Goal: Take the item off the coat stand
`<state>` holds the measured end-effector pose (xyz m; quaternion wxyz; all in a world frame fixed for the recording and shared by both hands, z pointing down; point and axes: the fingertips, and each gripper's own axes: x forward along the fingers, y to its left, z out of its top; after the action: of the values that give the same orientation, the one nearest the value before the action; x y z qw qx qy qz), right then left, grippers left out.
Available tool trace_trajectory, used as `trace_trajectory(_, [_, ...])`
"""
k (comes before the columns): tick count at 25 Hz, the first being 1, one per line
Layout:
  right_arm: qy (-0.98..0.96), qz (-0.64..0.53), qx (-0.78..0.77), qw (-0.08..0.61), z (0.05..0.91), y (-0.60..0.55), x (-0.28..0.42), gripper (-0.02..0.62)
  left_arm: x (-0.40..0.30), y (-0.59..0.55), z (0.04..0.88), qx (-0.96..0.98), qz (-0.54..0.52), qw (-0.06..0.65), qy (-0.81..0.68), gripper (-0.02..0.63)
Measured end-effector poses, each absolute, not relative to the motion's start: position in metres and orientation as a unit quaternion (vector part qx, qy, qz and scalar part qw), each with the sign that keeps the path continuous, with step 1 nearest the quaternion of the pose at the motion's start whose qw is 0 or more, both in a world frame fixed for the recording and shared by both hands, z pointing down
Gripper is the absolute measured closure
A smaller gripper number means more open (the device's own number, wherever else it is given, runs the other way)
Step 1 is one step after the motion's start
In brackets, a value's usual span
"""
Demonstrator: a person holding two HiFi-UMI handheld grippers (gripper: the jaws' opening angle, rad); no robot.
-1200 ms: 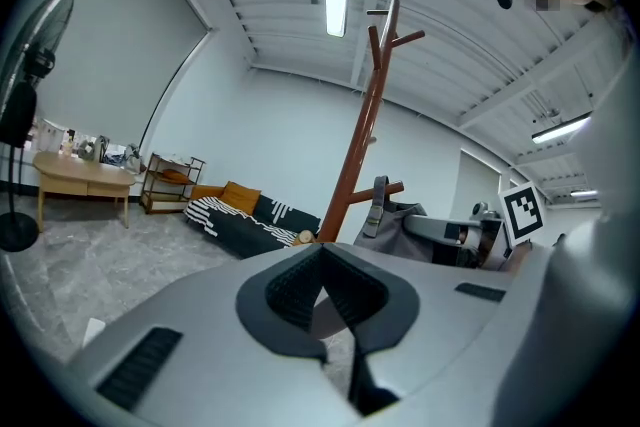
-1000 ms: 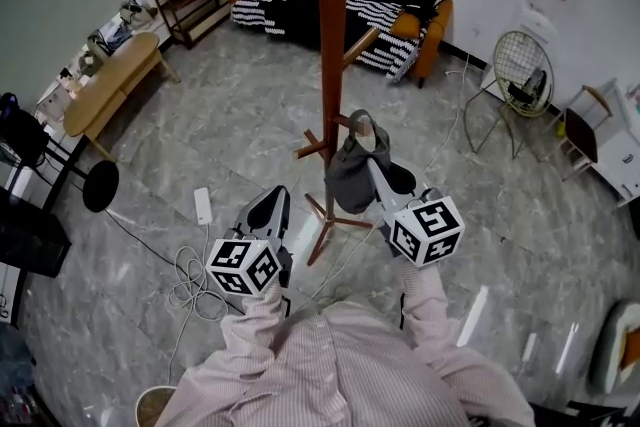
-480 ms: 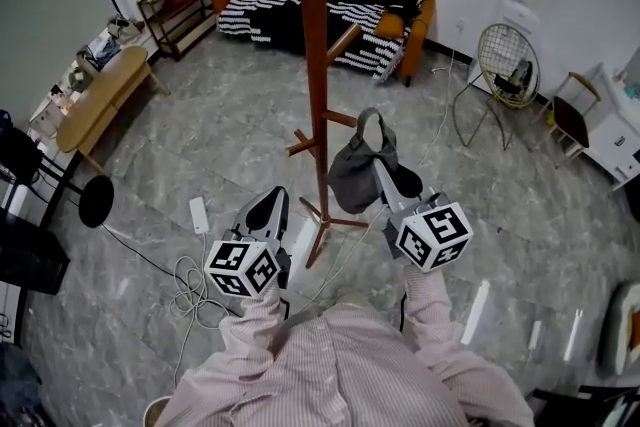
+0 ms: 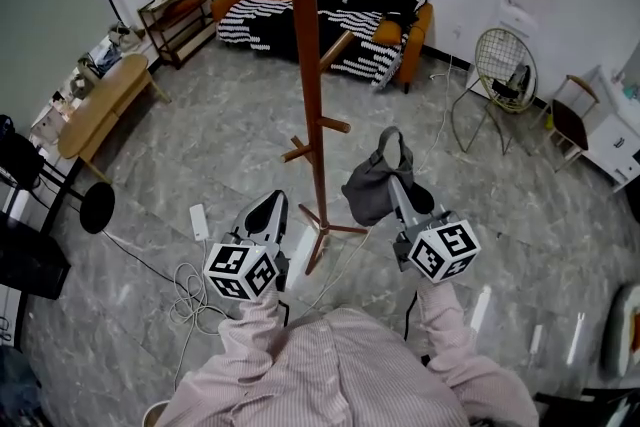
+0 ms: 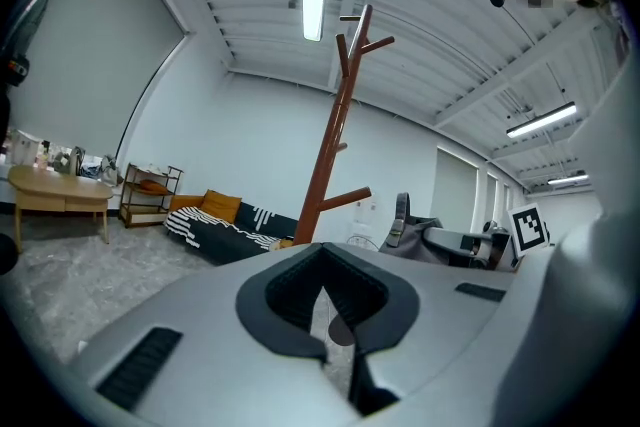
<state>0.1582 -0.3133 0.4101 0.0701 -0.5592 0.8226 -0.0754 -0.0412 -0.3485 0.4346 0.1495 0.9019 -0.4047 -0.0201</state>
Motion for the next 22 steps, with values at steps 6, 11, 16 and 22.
trace_trajectory(6, [0.815, -0.1, -0.566, 0.076, 0.429, -0.3, 0.174, 0.583, -0.035, -0.343, 0.436, 0.904, -0.009, 0.139, -0.403, 0.604])
trace_trajectory(11, [0.82, -0.101, -0.559, 0.065, 0.435, -0.292, 0.182, 0.583, -0.03, -0.337, 0.438, 0.906, 0.001, 0.128, -0.404, 0.604])
trace_trajectory(16, [0.819, -0.104, -0.561, 0.062, 0.44, -0.283, 0.188, 0.583, -0.029, -0.332, 0.438, 0.905, 0.005, 0.115, -0.41, 0.604])
trace_trajectory(22, [0.821, -0.105, -0.559, 0.055, 0.447, -0.272, 0.19, 0.583, -0.027, -0.324, 0.442, 0.904, 0.009, 0.104, -0.416, 0.604])
